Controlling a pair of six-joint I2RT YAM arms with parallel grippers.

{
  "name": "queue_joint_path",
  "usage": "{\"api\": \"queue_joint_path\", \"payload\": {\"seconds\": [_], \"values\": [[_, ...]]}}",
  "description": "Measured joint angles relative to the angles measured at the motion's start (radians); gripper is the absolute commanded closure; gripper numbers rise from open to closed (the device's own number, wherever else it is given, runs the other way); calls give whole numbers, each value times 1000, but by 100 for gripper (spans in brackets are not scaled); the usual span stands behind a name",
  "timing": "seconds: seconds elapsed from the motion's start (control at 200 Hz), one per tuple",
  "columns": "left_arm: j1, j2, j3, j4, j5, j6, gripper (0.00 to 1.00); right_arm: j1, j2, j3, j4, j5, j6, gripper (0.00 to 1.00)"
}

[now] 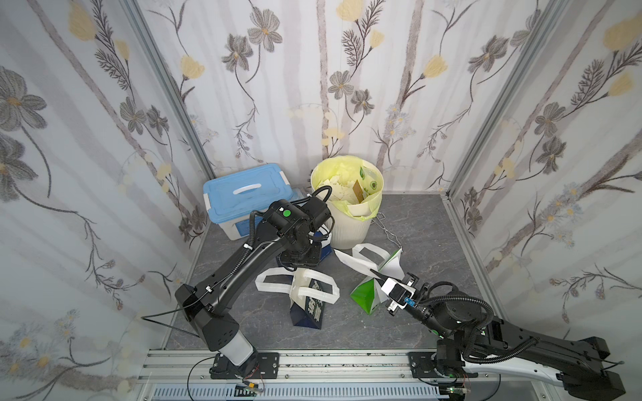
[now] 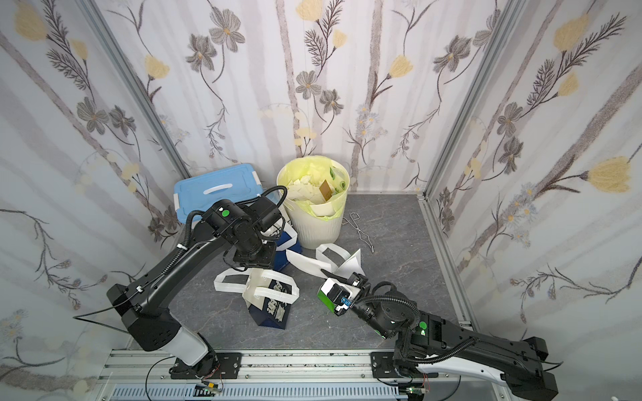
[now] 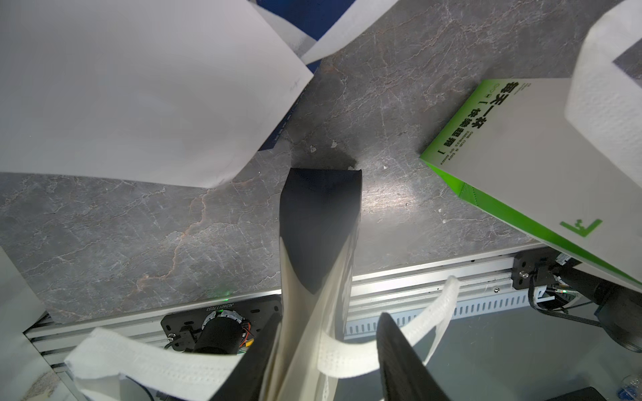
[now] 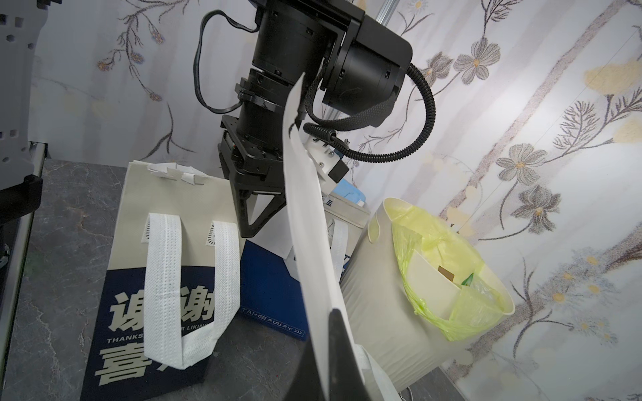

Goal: Shred takeout receipts and throw away
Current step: Place the takeout bag at the center of the board.

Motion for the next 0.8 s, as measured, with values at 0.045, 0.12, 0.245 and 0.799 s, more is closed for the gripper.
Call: {"api": "queue_joint_path", "payload": {"seconds": [0.045, 0.12, 0.245, 0.799], "values": [[0, -8, 0, 5, -3, 0, 42, 0, -4, 0, -1, 0, 0, 100], [0, -27, 0, 14, -7, 0, 38, -1, -9, 0, -3, 0, 0, 100], [0, -58, 0, 35, -12, 0, 34, -2, -14, 0, -12, 11, 0, 100], [0, -151, 1, 105, -100, 0, 27, -8, -17, 15, -45, 0, 26, 100]]}}
